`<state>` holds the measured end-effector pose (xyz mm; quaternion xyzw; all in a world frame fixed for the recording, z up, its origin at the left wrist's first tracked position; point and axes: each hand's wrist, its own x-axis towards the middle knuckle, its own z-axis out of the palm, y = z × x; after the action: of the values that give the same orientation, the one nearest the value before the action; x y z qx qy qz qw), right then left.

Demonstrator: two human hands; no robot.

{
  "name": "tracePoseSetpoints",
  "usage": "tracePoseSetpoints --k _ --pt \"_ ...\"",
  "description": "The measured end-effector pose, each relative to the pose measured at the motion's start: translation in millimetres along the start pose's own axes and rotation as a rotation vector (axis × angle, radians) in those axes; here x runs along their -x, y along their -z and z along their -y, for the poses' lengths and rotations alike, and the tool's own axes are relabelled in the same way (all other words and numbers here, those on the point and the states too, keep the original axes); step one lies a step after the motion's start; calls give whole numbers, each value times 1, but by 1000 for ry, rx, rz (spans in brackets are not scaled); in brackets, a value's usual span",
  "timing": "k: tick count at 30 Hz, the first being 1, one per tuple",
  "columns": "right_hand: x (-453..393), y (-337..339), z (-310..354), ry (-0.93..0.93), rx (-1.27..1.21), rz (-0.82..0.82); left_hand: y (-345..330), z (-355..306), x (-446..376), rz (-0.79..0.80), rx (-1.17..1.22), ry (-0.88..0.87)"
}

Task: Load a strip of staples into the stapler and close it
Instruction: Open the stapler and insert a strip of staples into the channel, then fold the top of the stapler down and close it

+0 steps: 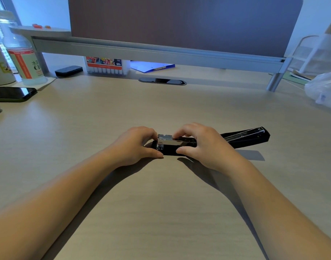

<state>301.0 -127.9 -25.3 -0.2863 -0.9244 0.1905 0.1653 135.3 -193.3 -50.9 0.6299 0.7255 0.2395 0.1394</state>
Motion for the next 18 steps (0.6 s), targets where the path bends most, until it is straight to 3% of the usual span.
tracePoseSetpoints --k 12,18 --pt "4 19 -15 -250 474 -147 21 31 -5 -48 -4 119" --pt "9 30 -29 -311 185 -179 21 30 -5 -51 -3 137"
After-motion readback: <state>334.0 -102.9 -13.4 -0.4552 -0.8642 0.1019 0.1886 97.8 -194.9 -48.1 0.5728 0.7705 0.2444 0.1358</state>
